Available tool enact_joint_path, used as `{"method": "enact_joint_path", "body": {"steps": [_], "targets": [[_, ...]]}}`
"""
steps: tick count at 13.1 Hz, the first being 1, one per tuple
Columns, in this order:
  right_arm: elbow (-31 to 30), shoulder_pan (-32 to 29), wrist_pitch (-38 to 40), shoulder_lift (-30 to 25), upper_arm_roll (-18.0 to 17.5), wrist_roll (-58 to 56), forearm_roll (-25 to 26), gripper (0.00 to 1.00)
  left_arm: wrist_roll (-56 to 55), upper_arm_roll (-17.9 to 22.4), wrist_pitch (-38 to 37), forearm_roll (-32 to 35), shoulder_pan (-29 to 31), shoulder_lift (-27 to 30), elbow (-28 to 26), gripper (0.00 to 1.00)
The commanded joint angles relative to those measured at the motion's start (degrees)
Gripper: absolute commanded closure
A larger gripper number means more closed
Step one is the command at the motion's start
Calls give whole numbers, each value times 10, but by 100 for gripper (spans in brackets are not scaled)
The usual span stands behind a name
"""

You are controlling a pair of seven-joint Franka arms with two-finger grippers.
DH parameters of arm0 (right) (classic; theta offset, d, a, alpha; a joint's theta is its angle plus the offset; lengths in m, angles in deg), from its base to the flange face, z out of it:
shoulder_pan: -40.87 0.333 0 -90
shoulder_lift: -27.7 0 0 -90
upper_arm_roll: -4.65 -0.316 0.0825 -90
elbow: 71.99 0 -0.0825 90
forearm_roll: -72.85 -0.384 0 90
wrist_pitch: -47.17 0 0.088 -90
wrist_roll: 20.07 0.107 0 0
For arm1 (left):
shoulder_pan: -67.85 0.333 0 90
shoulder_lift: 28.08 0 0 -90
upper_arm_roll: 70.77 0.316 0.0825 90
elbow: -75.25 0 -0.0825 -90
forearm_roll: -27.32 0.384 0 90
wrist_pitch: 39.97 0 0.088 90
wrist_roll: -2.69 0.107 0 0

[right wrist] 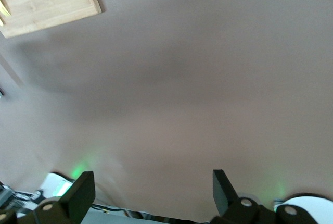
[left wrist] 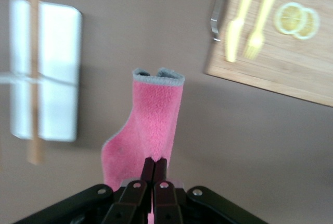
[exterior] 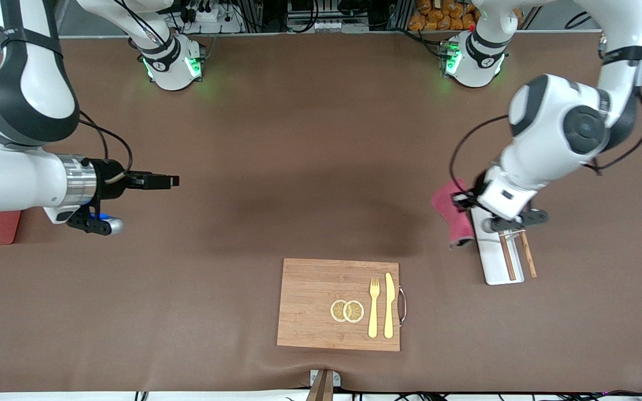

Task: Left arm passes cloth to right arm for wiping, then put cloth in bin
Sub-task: 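Carry the cloth toward the right gripper with the left gripper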

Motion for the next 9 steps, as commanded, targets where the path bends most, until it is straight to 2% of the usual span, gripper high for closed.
{"method": "enact_joint_path", "body": {"steps": [1, 3, 5, 7, 9], "targets": [[-23, 38, -59, 5, 1, 84, -25, 0, -105, -48, 0, -7, -13, -24, 46, 100], [-45, 50, -92, 5, 1, 101, -45, 0, -165, -51, 35, -9, -57, -34, 64, 100], [-83, 56, -127, 5, 1, 122, -114, 0, -237, -51, 85, -11, -102, -63, 87, 100], [-102, 64, -157, 3, 1, 151, -133, 0, -316, -49, 103, -6, -137, -96, 122, 100], [-113, 65, -161, 5, 1, 158, -182, 0, -390, -48, 131, -5, -172, -128, 161, 100]]}}
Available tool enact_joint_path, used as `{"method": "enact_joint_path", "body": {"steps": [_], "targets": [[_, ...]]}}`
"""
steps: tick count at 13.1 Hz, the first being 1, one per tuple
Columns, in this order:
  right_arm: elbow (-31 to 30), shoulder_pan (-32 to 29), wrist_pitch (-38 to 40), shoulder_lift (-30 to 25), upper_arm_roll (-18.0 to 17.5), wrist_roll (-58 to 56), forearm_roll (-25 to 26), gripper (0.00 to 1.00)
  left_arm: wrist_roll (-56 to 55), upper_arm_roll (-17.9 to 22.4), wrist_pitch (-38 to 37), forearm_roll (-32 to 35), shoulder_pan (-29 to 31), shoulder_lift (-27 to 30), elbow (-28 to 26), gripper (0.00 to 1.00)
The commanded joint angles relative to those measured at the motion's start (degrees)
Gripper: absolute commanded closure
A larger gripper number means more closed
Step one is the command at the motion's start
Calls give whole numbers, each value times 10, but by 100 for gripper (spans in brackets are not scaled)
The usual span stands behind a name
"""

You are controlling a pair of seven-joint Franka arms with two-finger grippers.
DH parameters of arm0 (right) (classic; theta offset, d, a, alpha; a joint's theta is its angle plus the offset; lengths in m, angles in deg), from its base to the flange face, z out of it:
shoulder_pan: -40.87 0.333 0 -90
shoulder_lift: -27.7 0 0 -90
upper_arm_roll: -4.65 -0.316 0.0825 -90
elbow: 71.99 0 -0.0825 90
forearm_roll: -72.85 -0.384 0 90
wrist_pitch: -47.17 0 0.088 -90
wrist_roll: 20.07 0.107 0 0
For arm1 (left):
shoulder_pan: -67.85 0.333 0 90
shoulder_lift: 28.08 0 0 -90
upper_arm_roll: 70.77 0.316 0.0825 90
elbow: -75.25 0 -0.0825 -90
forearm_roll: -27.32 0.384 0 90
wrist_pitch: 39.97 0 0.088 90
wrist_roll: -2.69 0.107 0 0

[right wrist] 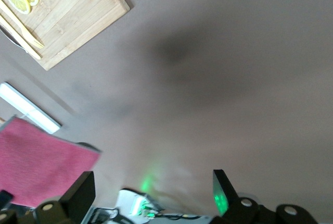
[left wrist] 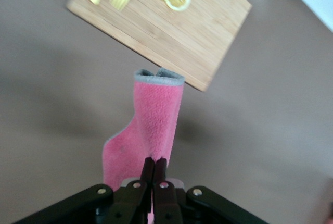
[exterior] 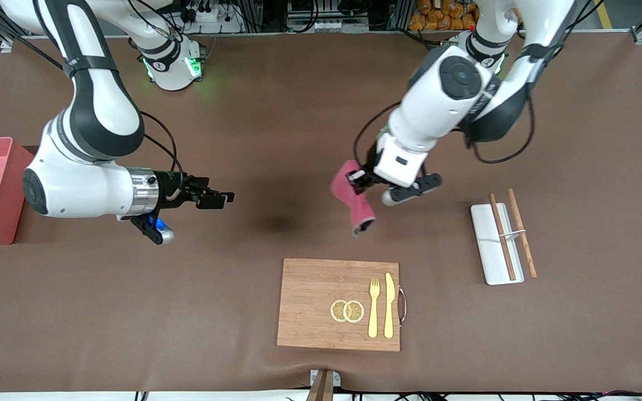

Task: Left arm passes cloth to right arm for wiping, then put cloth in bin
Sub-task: 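Carry the cloth toward the right gripper with the left gripper, then grasp the cloth with the right gripper beside the left gripper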

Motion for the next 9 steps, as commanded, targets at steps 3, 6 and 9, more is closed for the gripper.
{"method": "enact_joint_path", "body": {"steps": [3, 6, 9], "targets": [[-67, 20, -74, -16, 2, 22, -98, 0, -195, 6, 78, -3, -60, -89, 99, 100], [-104, 40, -92, -32, 2, 36, -111, 0, -290, 6, 134, -5, -76, -107, 101, 100], [-114, 42, -100, -35, 2, 43, -115, 0, -373, 6, 168, -5, -89, -128, 121, 100]]}}
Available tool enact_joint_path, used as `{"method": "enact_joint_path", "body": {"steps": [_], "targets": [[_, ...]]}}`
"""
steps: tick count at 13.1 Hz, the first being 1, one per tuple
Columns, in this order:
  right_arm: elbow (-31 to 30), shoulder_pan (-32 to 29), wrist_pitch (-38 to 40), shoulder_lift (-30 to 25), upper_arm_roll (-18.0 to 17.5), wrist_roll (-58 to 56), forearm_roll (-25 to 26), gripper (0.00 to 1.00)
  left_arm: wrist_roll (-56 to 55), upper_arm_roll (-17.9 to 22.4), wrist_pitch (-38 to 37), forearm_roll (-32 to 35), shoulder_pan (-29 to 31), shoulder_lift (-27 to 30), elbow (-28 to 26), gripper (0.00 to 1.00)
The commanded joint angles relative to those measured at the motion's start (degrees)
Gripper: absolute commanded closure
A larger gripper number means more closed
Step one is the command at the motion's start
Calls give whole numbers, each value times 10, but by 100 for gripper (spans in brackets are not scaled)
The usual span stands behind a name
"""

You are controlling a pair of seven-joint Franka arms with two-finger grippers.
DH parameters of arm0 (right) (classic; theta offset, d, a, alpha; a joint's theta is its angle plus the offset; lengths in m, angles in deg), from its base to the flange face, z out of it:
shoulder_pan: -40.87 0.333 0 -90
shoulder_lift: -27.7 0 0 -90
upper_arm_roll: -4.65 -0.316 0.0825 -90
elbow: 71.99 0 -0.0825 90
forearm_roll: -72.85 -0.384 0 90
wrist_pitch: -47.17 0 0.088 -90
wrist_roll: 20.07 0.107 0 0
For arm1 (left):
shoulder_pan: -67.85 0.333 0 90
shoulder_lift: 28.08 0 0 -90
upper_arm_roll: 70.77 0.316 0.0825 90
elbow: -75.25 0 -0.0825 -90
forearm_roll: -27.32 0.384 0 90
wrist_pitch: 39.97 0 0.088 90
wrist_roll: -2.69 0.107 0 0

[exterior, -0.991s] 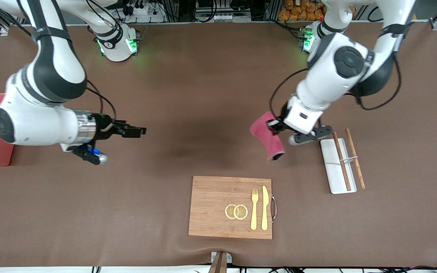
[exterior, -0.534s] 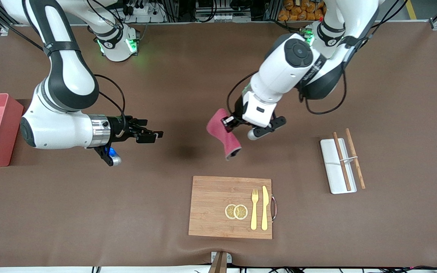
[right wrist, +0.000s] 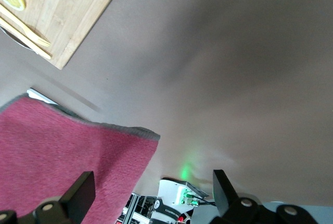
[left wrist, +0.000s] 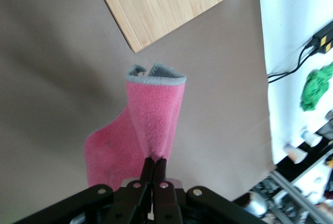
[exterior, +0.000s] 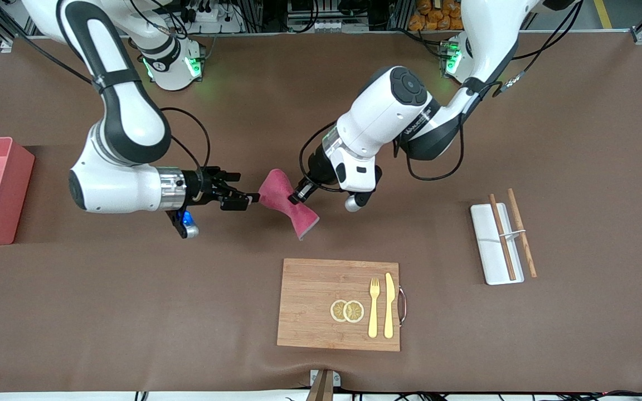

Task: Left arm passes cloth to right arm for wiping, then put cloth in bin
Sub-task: 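Grasp the cloth with the right gripper beside the left gripper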

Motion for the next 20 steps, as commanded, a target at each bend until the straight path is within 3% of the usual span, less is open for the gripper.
{"method": "enact_joint_path", "body": {"steps": [1, 11, 12, 13, 14, 15, 20], "targets": [[-27, 5, -10, -25, 3, 17, -23, 0, -61, 4, 16, -4, -23, -30, 47, 100], [-23, 4, -15, -22, 4, 18, -58, 0, -80, 3, 24, -5, -37, -46, 64, 100], [-25, 4, -15, -22, 4, 17, -58, 16, -79, 3, 24, -4, -41, -45, 64, 100], [-22, 5, -17, -20, 4, 12, -58, 58, -78, 4, 24, -4, -43, -45, 65, 100], [-19, 5, -18, -19, 4, 8, -58, 87, -77, 3, 24, -4, -43, -45, 65, 100], [-14, 7, -17, -19, 4, 8, -58, 100, -77, 3, 24, -4, -47, -44, 65, 100], [-7, 12, -17, -19, 4, 5, -53, 100, -77, 3, 23, -3, -57, -45, 67, 100]]}}
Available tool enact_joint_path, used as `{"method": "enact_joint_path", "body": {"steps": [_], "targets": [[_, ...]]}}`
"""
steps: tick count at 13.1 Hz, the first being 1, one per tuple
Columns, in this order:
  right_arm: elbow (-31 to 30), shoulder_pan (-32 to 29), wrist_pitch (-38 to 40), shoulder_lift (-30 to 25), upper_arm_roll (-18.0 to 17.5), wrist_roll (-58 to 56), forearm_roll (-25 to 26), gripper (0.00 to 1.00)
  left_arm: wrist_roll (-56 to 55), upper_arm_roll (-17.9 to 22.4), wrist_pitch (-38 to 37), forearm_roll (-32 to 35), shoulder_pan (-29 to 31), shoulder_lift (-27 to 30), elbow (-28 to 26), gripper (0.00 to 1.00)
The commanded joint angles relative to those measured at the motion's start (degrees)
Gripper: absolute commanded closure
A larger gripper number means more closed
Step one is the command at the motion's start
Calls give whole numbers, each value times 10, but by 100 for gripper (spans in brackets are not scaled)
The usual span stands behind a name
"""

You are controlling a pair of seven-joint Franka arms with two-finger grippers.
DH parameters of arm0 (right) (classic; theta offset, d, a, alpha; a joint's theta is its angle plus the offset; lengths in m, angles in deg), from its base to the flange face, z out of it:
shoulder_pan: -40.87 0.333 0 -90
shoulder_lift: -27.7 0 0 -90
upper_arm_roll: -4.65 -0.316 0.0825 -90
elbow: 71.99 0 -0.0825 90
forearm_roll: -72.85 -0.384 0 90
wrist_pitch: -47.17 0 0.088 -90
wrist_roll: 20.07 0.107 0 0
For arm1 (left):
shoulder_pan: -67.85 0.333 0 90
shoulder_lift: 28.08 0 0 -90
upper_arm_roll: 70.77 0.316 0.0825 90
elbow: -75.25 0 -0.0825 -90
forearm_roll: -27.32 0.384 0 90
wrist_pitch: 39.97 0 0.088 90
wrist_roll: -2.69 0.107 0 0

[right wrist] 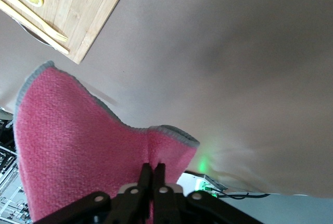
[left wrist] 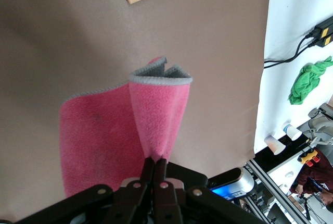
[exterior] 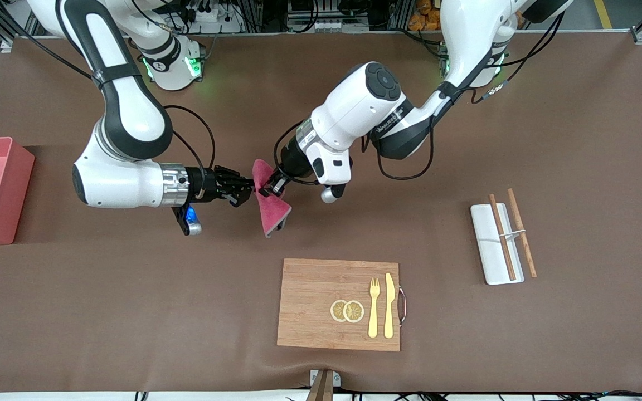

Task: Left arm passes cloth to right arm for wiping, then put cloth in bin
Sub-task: 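Grasp the cloth with the right gripper beside the left gripper, then pull the cloth away with the right gripper while the left gripper releases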

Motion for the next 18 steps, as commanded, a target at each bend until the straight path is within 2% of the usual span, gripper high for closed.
{"method": "enact_joint_path", "body": {"steps": [1, 4, 5, 6, 7, 8, 12, 16, 18], "targets": [[-3, 5, -4, -13, 1, -4, -7, 100, -4, 4, 3, -3, -10, -4, 12, 100], [1, -7, 3, -14, 3, -40, 13, 100, -2, 4, 3, -2, -8, -3, 11, 100], [1, -20, 10, -14, 3, -67, 26, 100, 0, 4, 3, 5, -6, -2, 11, 79], [2, -34, 23, -14, 3, -89, 46, 100, 0, 4, -2, 22, -2, 1, 11, 34], [3, -45, 28, -14, 3, -110, 71, 100, 0, 4, -4, 37, 1, 10, 10, 6], [5, -51, 35, -14, 3, -126, 96, 100, 0, 4, -15, 50, 2, 17, 7, 0], [5, -62, 38, -2, 4, -180, 228, 100, 24, 4, -142, 110, 32, 70, 7, 0], [2, -132, 38, 51, 4, -300, 316, 100, 190, 3, -320, 114, 82, 129, 6, 0], [-1, -189, 38, 66, 5, -369, 366, 100, 270, 3, -393, 114, 114, 153, 6, 0]]}}
